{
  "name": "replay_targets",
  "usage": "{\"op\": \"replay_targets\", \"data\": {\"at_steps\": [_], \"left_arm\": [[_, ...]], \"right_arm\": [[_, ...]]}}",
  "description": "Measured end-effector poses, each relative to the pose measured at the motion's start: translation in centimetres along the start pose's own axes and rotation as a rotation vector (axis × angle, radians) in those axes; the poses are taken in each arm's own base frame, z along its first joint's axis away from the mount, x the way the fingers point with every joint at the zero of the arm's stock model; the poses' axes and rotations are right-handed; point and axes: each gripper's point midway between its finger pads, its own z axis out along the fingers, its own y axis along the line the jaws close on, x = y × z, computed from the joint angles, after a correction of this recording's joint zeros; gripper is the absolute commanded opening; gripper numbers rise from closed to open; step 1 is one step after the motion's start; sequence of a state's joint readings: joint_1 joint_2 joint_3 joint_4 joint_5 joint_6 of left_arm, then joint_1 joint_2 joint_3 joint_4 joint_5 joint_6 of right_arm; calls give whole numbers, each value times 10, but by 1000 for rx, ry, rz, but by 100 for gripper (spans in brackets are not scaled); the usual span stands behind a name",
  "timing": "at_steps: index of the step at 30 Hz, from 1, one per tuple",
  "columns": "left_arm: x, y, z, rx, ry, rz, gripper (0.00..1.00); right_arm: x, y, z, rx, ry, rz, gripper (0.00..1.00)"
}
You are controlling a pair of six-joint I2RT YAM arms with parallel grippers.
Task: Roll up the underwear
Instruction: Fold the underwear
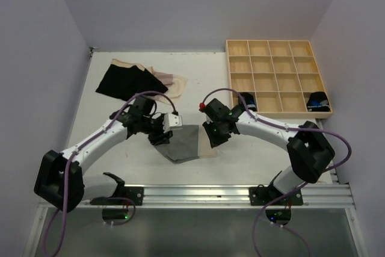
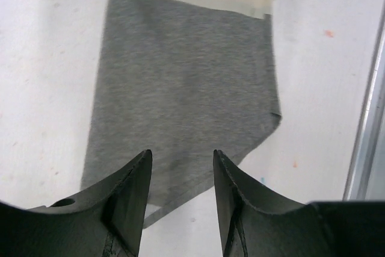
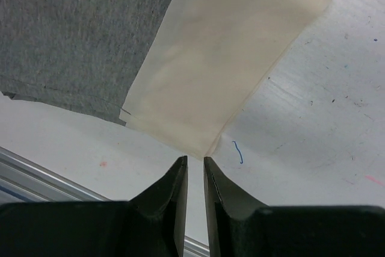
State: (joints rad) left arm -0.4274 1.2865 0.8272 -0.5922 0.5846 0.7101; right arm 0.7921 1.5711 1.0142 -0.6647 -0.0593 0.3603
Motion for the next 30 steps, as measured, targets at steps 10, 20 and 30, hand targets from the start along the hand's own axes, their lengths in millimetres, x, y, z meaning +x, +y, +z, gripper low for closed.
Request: {"op": "replay_targets", "data": {"at_steps": [10,20,30], "left_arm": [[20,-79,36,202,102,154,47],[25,-93,51,213,153,209,38],[33,-86,65,174,203,187,22]], "right_arm": [[-10,0,-4,12,-28,5,25],[-11,-4,-5,19,-30,17,25],[-16,-8,-10,17,-52,31,26]]}}
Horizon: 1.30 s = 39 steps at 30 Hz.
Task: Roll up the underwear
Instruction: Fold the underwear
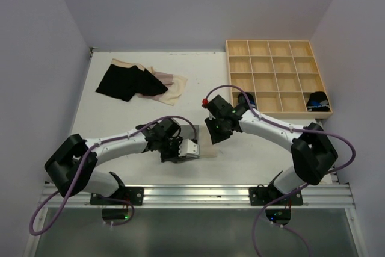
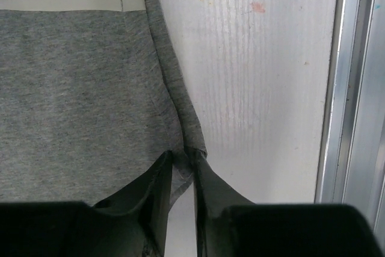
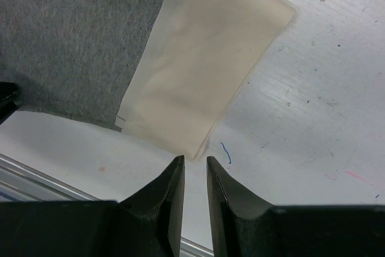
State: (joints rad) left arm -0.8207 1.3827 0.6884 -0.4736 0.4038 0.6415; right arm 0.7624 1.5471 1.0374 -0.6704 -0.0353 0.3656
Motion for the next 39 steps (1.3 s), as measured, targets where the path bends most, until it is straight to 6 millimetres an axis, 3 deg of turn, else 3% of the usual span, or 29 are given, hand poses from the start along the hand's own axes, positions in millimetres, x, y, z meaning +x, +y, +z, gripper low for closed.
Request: {"op": "replay_targets", "data": {"at_steps": [7,27,30,31,34,39], "left_arm": [[1,3,2,-11,9,-5,0],[-16,-11,5,70,-37,-20,0],[-7,-16,16,103,0,-43,12],[-8,-16,18,112,-3,-47,24],[-11,-18,19,123,-18,-47,39],[-17,-26,14,150,-42,-42,47]], "right_arm": [[3,-3,0,3,2,4,26],[4,-3,0,0,6,1,25],[5,-2,0,-4,9,1,25],[6,-2,1,-4,10,1,25],[7,-3,2,-3,12,2,25],[6,-2,3,-7,11,5,25]]}}
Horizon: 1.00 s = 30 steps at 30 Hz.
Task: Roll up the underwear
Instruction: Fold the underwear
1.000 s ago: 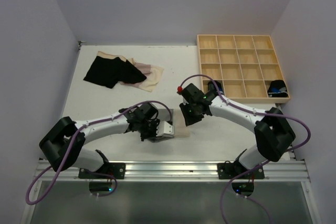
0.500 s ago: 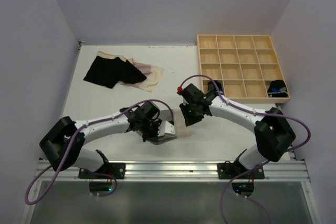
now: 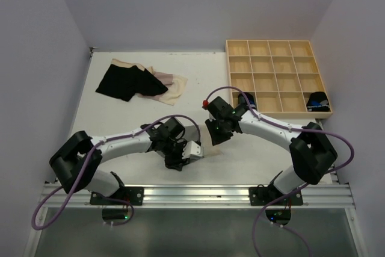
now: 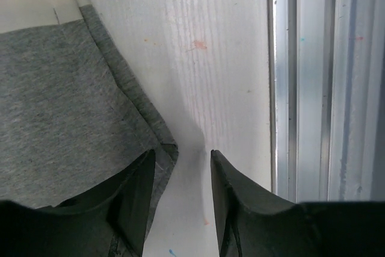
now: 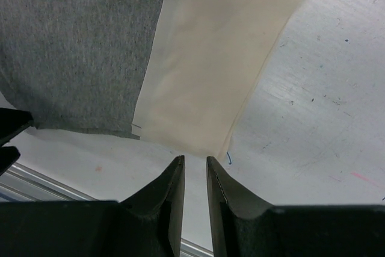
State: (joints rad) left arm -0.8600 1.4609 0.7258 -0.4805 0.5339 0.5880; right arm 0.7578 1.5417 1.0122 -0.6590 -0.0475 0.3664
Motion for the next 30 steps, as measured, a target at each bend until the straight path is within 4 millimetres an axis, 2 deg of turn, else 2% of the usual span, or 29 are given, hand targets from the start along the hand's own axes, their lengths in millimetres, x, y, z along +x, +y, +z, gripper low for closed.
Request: {"op": "replay_targets", "data": {"at_steps": [3,7,9,10,12,14,16,19,22,25,28,30], "left_arm": [[-15,-4,-16,-24,-55,31,49],[-56,4,-53,-120,-178,91,48],[-68,21,-72,-177,-227,76,45],[-65,35,-78,-212,-230,45,44],[-50,61,-85,-267,-211,-36,42],[-23,89,-87,-309,-175,-145,43],[9,110,-89,-337,-133,-261,44],[46,133,-98,-379,-98,-393,45],[68,152,-111,-410,-91,-463,45],[82,164,-123,-426,-95,-497,45],[93,167,-127,-406,-99,-512,45],[98,164,-123,-365,-93,-513,45]], "right_arm": [[-2,1,5,0,11,1,25],[-15,7,16,-2,19,0,24],[-27,11,21,-5,11,-5,24],[-34,13,24,-6,6,-9,24],[-49,17,29,-8,-6,-16,24],[-64,21,35,-8,-18,-26,24],[-76,23,42,-4,-25,-38,24],[-88,23,47,-1,-30,-55,25],[-96,16,53,5,-27,-62,25],[-93,4,63,20,3,-64,25],[-85,-6,74,29,51,-63,25],[-86,-5,74,18,49,-71,25]]}}
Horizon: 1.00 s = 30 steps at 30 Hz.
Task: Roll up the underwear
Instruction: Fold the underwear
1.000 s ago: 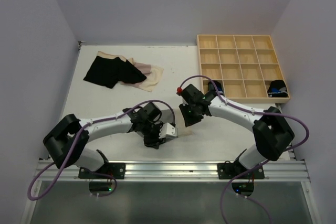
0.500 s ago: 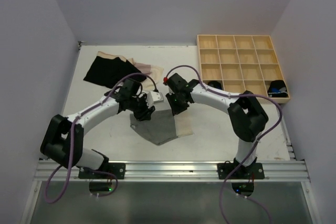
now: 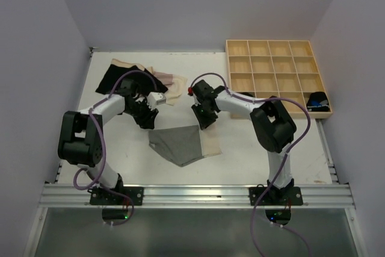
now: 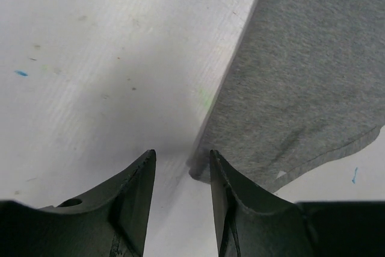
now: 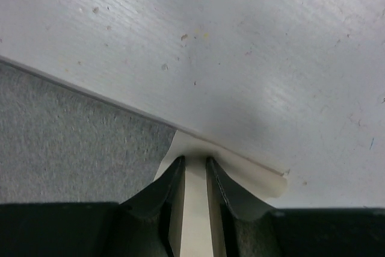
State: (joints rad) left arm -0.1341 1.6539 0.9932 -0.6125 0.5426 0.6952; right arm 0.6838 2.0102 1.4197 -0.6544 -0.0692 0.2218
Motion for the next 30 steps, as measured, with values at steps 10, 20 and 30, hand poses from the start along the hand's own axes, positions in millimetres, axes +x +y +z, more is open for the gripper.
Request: {"op": "replay_targets", "data": {"at_steps": [10,20,30], "left_arm": [[19,-21,16,150,37,-14,15],[12,7,16,139,38,-35,0],[-2,52,10,35,41,53,45]], "right_arm": [[2,0,1,-4,6,-22,26],[0,-1,0,-9,3,-9,27],[-26,-1,5,-26,-25,40,28]]}}
